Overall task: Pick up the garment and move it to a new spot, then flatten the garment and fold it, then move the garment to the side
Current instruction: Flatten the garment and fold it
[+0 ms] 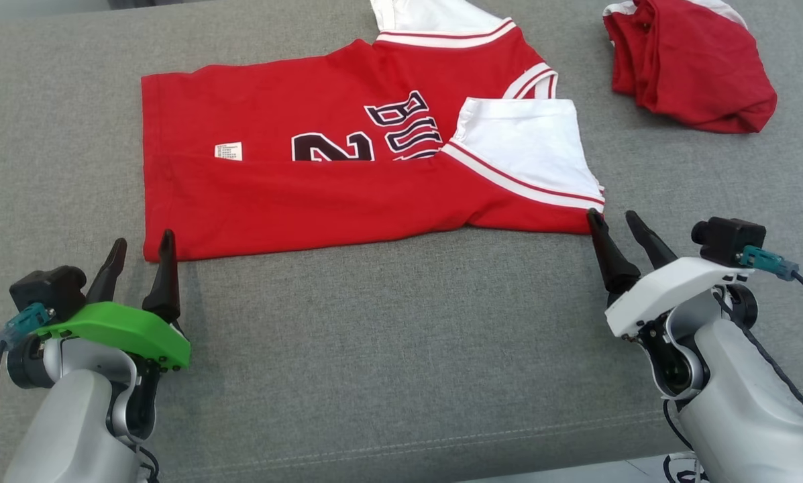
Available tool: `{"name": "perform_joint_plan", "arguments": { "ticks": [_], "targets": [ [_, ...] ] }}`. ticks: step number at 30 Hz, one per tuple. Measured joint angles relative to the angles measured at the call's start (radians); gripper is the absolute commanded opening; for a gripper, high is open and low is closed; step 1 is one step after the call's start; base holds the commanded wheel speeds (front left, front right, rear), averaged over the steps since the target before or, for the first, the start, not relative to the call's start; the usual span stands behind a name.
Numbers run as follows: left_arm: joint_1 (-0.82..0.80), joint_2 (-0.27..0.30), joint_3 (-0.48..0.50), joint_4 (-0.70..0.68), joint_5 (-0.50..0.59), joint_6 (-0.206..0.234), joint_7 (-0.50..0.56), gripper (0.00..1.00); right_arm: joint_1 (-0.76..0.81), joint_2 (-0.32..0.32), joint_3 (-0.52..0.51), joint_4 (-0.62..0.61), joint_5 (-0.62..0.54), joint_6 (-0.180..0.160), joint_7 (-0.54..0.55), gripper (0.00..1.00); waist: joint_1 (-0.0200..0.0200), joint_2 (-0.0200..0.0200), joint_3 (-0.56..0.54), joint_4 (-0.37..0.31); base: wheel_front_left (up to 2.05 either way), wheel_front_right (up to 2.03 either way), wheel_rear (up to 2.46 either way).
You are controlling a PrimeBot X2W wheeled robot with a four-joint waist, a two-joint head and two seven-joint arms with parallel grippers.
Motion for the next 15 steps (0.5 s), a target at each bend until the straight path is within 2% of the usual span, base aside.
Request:
{"name": "perform_joint_plan", "arguments": {
  "ticks": [15],
  "targets": [
    [-0.075, -0.023, -0.007, 0.107, -0.024, -0.015, 0.032, 1.0, -0.093, 0.027, -0.001, 0.11, 0.016, 0.0, 0.049, 1.0, 0.0, 0.0, 0.048, 0.026, 0.0, 0.0, 0.0]
  ]
}}
